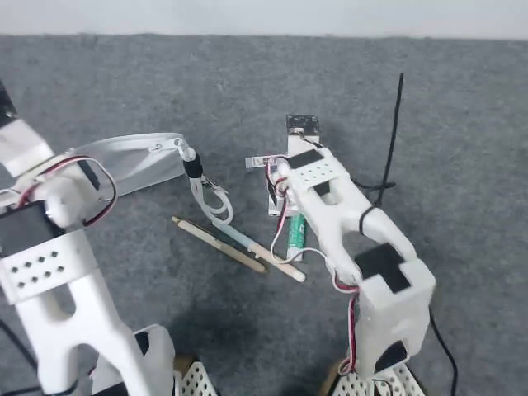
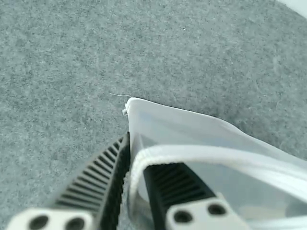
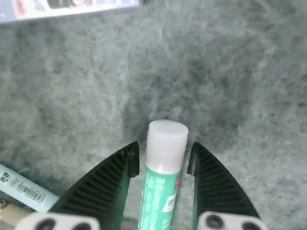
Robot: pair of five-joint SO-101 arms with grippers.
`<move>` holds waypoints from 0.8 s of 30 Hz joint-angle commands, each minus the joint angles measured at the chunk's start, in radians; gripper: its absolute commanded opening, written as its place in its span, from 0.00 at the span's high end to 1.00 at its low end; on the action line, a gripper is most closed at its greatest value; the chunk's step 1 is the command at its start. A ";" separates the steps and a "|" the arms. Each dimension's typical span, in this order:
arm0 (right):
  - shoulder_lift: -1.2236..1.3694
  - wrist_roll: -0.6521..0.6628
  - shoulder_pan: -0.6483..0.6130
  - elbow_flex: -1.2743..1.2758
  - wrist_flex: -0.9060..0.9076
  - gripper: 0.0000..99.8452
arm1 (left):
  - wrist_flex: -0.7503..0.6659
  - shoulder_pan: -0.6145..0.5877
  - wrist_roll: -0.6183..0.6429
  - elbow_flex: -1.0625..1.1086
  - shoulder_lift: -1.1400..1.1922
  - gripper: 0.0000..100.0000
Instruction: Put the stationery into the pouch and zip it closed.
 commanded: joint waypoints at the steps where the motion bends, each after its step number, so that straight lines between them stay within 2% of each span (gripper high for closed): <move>1: 0.016 -0.006 0.008 -0.114 0.077 0.89 | -0.029 0.005 0.015 0.004 0.003 0.99; 4: 0.030 -0.005 0.008 -0.167 0.108 1.00 | -0.029 0.005 0.015 0.004 0.003 0.99; 6: 0.030 -0.008 0.008 -0.176 0.125 0.97 | -0.029 0.005 0.015 0.004 0.003 0.99; 15: -0.084 0.000 0.005 -0.173 0.165 0.99 | -0.029 0.005 0.015 0.004 0.003 0.99; 24: -0.357 0.281 0.004 -0.175 0.366 0.99 | -0.029 0.005 0.015 0.005 0.003 0.99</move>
